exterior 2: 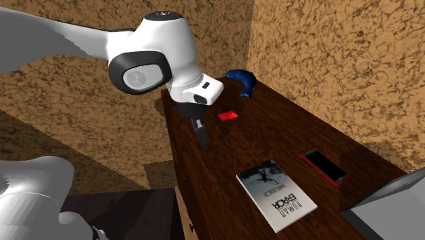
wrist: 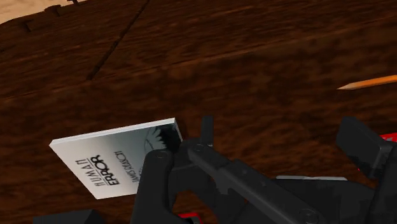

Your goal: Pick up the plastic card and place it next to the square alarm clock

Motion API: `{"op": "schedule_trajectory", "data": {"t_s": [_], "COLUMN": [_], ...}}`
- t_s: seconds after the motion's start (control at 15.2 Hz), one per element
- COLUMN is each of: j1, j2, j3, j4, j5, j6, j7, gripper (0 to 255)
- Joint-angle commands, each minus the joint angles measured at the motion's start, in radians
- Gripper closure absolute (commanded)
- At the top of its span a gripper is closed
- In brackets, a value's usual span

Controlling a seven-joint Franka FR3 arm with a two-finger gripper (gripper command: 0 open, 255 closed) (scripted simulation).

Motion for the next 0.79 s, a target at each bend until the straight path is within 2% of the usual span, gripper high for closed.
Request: {"op": "schedule_trajectory", "data": {"t_s": [0.0, 0.4, 0.59, 0.73], "j1": [0.005, -0.009, -0.04, -0.069], "j2": [0.056, 0.228, 0.325, 0.395], "j3": [0.044, 0.179, 0.257, 0.313], "j4": [0.01, 0.058, 0.1, 0.135], "j5": [0.002, -0.053, -0.13, -0.212], "j6": [0.086, 0.313, 0.413, 0.473], "j7": [0.024, 0.119, 0.196, 0.267], "gripper": [0, 0, 0, 0]}}
